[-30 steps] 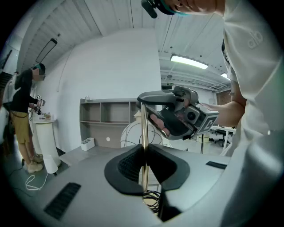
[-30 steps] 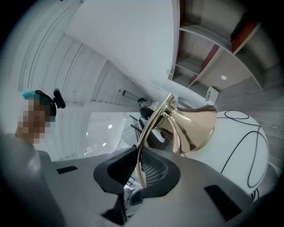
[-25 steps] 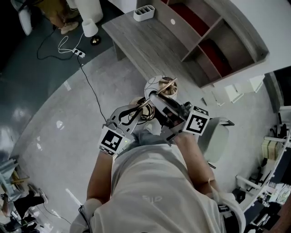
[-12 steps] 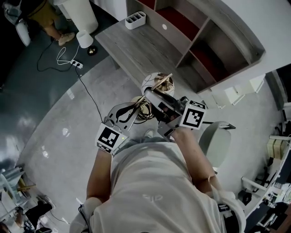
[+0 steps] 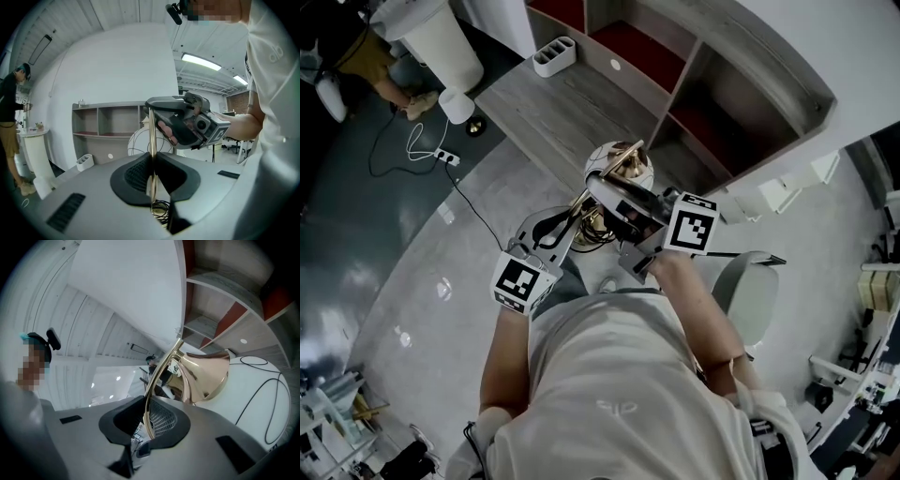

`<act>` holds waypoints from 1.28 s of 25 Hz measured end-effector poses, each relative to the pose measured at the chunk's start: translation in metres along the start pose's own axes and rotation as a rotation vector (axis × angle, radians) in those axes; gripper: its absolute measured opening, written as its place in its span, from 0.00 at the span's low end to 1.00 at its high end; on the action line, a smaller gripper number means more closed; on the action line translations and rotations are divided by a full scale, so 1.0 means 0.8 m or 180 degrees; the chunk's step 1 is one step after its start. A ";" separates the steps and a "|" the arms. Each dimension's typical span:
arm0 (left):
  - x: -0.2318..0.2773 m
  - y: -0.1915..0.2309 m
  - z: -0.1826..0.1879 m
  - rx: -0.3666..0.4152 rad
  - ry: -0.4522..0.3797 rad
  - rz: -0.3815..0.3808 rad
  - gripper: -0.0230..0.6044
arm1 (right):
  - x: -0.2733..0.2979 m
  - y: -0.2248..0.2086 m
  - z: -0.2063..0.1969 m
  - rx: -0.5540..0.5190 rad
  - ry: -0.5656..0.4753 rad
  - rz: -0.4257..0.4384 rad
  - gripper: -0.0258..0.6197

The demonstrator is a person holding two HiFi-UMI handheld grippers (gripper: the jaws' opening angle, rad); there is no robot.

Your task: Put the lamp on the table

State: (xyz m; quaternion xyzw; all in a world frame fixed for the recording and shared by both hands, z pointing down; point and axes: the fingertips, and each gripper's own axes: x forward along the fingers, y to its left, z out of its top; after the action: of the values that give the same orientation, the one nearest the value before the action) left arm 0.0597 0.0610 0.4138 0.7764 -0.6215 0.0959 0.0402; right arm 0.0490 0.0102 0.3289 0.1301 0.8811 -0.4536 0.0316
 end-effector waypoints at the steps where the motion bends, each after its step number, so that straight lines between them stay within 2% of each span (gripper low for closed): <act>1: 0.008 0.005 0.000 -0.0003 -0.0007 -0.0041 0.11 | 0.001 -0.007 0.006 0.0002 -0.0023 -0.0025 0.14; 8: 0.064 0.055 -0.010 -0.0040 0.0014 -0.0419 0.11 | 0.020 -0.063 0.050 -0.0041 -0.0198 -0.0270 0.14; 14: 0.140 0.155 -0.026 -0.0058 0.0092 -0.0856 0.11 | 0.073 -0.160 0.115 0.0023 -0.0389 -0.0516 0.14; 22: 0.148 0.158 -0.023 0.0077 0.0046 -0.1176 0.11 | 0.075 -0.160 0.122 -0.0126 -0.0486 -0.0660 0.14; 29: 0.165 0.201 -0.032 0.0031 0.0007 -0.1468 0.11 | 0.106 -0.187 0.140 -0.0176 -0.0647 -0.0825 0.13; 32: 0.182 0.227 -0.047 0.0020 0.0010 -0.1568 0.11 | 0.124 -0.218 0.147 -0.0190 -0.0635 -0.0928 0.13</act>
State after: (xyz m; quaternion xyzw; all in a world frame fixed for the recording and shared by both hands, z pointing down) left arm -0.0905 -0.1119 0.4695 0.9045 -0.4131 0.0863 0.0610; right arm -0.0986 -0.1612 0.3808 -0.0457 0.8962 -0.4376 0.0567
